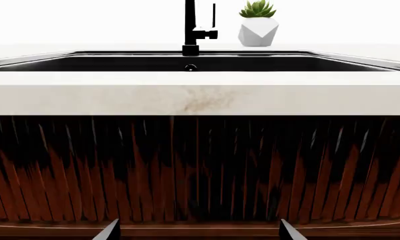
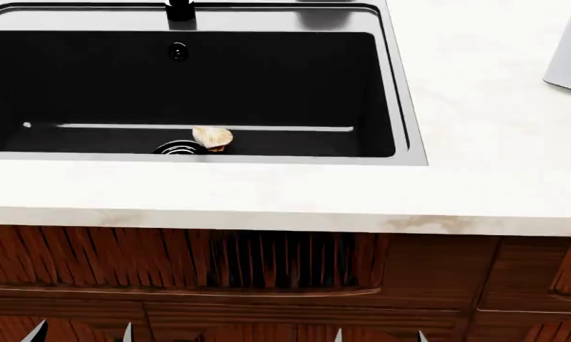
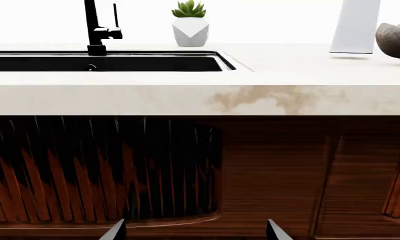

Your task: Turn on the sink faucet.

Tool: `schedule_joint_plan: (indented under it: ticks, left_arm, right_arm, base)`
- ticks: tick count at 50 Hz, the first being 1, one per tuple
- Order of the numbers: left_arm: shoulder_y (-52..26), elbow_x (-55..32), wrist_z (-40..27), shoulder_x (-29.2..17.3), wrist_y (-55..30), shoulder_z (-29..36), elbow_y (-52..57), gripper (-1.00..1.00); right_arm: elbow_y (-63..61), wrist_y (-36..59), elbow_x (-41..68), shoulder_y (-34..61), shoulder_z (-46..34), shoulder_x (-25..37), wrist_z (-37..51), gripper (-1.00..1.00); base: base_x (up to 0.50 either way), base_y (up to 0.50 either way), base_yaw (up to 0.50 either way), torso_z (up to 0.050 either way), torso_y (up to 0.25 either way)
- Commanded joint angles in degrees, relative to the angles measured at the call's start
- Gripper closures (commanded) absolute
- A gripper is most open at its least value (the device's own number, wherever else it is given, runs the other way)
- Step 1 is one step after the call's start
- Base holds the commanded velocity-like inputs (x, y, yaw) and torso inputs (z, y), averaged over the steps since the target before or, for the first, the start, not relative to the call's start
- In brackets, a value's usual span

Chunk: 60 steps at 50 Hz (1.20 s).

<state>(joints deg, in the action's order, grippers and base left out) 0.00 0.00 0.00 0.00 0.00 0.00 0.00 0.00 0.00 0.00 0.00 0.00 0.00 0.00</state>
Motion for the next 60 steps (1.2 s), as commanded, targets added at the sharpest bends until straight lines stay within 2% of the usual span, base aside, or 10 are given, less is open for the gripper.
schedule_joint_plan:
  ticks: [1,17,37,54,58,60]
  left_arm:
    - [0.16,-0.85,-0.81,-1.04,0.01,1.04,0.06,-1.0]
    - [-0.64,-2.51,-3.9,-3.56,-0.84,4.2,-0.53,-1.0]
    - [-0.96,-3.91,-5.56,-4.99,-3.6,6.22,0.31,-1.0]
    - [-0.65,-6.23,-6.59,-5.91,-4.68,6.9,1.59,-1.0]
    - [-0.72,-8.23,-6.47,-5.81,-3.82,6.07,1.09,-1.0]
    - [0.3,-7.71,-5.25,-6.53,-0.55,7.08,1.74,-1.0]
  right_arm:
    - [-0.1,-0.06,0.58,-0.01,-1.33,0.92,1.13,-1.0]
    - [0.53,0.68,2.34,0.43,-4.63,3.46,3.14,-1.0]
    - [1.04,0.58,4.29,0.66,-6.16,4.81,4.54,-1.0]
    - [1.01,0.15,4.73,0.83,-7.48,5.83,6.24,-1.0]
    - [0.73,0.02,4.82,0.74,-7.62,6.14,6.68,-1.0]
    - [0.87,0.15,4.79,0.86,-7.87,6.27,6.78,-1.0]
  base:
    - [0.0,0.0,0.0,0.0,0.0]
    - [0.0,0.01,0.0,0.0,0.0]
    - [0.03,0.48,0.0,0.0,0.0]
    - [0.0,0.01,0.0,0.0,0.0]
    - [0.0,0.0,0.0,0.0,0.0]
    - [0.0,0.0,0.0,0.0,0.0]
